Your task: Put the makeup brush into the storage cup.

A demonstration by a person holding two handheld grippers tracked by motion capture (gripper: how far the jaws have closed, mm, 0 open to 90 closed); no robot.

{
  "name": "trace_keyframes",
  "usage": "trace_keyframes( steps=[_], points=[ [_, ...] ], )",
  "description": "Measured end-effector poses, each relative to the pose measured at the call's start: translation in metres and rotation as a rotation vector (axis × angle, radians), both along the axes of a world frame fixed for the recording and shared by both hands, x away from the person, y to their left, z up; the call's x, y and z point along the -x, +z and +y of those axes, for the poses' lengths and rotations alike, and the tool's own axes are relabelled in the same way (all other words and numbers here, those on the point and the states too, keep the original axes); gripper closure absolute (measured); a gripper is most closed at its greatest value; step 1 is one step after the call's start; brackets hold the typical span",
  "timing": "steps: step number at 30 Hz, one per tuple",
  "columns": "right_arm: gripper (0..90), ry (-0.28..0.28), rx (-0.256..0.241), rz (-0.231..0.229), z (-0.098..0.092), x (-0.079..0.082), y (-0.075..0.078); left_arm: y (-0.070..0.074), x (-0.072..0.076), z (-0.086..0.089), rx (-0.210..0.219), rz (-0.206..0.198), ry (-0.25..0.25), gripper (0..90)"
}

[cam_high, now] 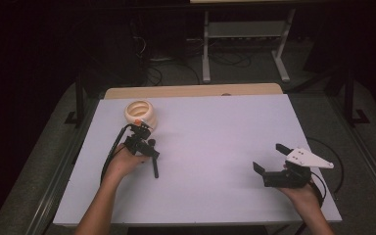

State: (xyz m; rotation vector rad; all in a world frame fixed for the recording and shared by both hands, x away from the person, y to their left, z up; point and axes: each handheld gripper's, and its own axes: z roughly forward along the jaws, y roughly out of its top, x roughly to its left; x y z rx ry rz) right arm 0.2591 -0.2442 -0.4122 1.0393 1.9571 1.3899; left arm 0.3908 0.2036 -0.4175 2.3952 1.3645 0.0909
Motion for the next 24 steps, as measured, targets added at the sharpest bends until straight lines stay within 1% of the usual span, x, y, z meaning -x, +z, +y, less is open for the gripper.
trace_keyframes(
  steps=[2, 3, 8, 9, 12, 13, 14, 15, 24],
  points=[
    [0.0, 0.0, -0.002, 0.002, 0.0, 0.0001, 0.0001, -0.0001, 0.0002, -0.0003, -0.008, 0.001, -0.003, 53.3],
    [0.0, 0.0, -0.001, 0.001, 0.0, 0.0, 0.0001, -0.0007, 0.0006, -0.0013, 0.0, -0.002, 0.008, 53.5],
    [0.0, -0.001, -0.001, 0.0, -0.0003, -0.0004, -0.0001, -0.0012, 0.0006, -0.0017, -0.005, -0.003, -0.001, 55.4],
    [0.0, 0.001, 0.0, -0.004, -0.0005, -0.0006, -0.0001, -0.0011, 0.0006, -0.0016, -0.007, -0.004, -0.003, 56.2],
    [0.0, -0.001, -0.003, 0.004, -0.0003, 0.0004, 0.0001, -0.0009, 0.0005, -0.0008, -0.013, -0.009, -0.008, 58.7],
    [0.0, -0.001, -0.003, 0.003, -0.0003, 0.0004, 0.0002, -0.0003, 0.0002, 0.0001, -0.025, -0.006, -0.021, 59.6],
    [0.0, -0.001, -0.003, 0.004, -0.0003, 0.0004, 0.0002, -0.0005, 0.0006, -0.0005, -0.019, -0.013, -0.009, 60.2],
    [0.0, 0.001, 0.0, -0.002, -0.0004, -0.0001, 0.0001, -0.0004, 0.0005, -0.0004, -0.02, -0.014, -0.009, 60.9],
    [0.0, 0.002, 0.0, -0.008, -0.0008, -0.0006, -0.0003, -0.0006, 0.0002, 0.0011, -0.028, -0.015, -0.017, 66.7]
  ],
)
